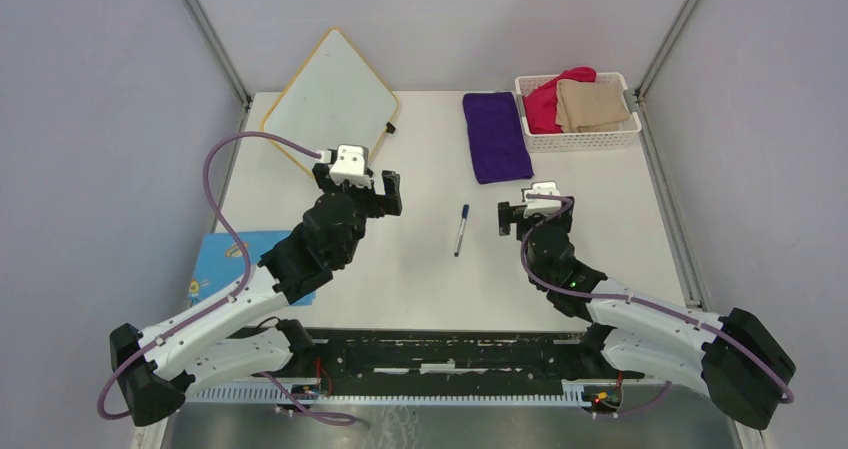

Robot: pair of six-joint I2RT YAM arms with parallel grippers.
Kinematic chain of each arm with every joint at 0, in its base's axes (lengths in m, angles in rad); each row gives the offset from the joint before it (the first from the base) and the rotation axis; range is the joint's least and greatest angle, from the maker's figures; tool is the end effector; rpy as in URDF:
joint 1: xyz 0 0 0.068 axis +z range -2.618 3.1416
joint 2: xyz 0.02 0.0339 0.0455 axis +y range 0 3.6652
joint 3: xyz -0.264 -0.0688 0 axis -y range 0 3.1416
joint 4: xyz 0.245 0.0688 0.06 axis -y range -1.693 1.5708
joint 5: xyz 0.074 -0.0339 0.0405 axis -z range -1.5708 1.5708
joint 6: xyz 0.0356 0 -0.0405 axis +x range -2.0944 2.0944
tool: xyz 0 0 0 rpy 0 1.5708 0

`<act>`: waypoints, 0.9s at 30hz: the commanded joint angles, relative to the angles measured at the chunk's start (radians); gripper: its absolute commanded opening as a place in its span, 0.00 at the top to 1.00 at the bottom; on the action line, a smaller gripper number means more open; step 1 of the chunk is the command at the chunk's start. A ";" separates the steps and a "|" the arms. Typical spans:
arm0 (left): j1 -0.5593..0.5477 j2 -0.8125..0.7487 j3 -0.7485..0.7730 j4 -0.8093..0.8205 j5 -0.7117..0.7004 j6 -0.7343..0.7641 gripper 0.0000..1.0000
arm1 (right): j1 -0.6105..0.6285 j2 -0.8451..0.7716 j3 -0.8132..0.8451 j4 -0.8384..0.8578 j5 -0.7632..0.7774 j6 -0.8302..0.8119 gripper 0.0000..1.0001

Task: Write a sentence on the whiteboard
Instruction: Move the whiteboard to the center of the board.

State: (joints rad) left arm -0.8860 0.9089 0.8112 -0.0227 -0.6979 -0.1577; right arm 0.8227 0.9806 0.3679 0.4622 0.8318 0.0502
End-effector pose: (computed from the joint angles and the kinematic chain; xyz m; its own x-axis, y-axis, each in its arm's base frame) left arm 0.1493 -0.1466 0.3454 -0.1049 -0.0618 -0.9926 0.1756 0.9812 -0.0797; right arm 0.1587 0.1323 0.2263 -0.1017 -0.0599 -0.9930 0.0085 0.9981 -0.0611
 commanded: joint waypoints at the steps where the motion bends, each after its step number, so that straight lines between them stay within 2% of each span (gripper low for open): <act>1: -0.005 -0.011 0.023 0.040 -0.033 -0.047 0.00 | -0.001 -0.016 0.022 0.016 -0.048 -0.025 0.02; 13: -0.005 -0.036 -0.004 0.027 0.098 0.104 0.00 | -0.002 0.004 0.095 -0.083 -0.249 -0.017 0.02; 18: -0.005 -0.041 -0.003 0.001 0.066 0.100 0.00 | -0.001 0.103 0.186 -0.177 -0.336 0.051 0.06; 27: -0.005 0.020 0.027 -0.056 -0.080 0.030 0.00 | -0.007 0.238 0.229 -0.186 -0.435 0.176 0.14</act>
State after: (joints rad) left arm -0.8879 0.8921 0.8108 -0.0563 -0.6853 -0.1089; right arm 0.8227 1.1706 0.5404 0.2741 0.4534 0.1406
